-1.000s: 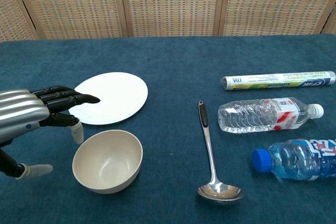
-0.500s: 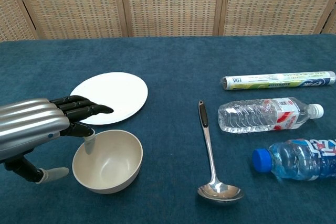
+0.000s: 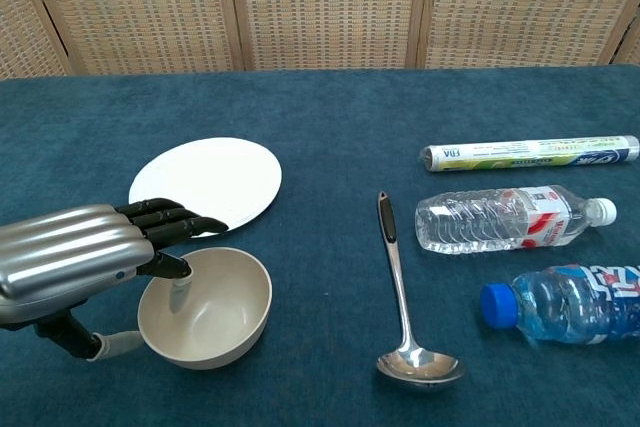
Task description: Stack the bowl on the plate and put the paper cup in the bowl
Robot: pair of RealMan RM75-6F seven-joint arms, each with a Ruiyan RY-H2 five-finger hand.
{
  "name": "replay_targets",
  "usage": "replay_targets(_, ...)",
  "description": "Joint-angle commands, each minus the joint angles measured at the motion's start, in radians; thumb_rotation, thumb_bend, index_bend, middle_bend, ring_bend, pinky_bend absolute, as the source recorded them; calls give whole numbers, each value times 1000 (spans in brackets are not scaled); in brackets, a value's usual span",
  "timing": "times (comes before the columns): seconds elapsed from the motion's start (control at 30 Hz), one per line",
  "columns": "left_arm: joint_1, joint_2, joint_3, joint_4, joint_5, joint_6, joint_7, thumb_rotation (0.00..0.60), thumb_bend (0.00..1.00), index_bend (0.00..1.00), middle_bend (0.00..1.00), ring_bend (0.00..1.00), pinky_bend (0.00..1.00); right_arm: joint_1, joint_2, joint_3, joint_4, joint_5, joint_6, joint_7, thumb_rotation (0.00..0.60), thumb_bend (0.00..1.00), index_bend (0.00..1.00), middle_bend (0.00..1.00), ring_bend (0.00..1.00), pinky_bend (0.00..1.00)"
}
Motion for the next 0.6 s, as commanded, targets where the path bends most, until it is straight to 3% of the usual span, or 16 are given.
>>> replay_targets(0.03, -4, -8, -1, 6, -9, -2, 1, 600, 362, 484, 0, 0, 0, 0, 0, 0, 0, 0, 1, 1, 600, 142, 9, 0, 0, 0)
replay_targets(0.33, -8, -25, 6, 27, -22, 9, 3, 600, 415, 600, 0, 0, 0, -2, 2, 1, 1, 0, 4, 8, 600, 142, 9, 0, 0, 0)
replay_targets(0.6, -6, 6, 3, 16, -5, 59, -31, 600, 416, 618, 0, 0, 0, -5, 3, 0, 0, -4, 9, 9, 600, 142, 9, 0, 0, 0)
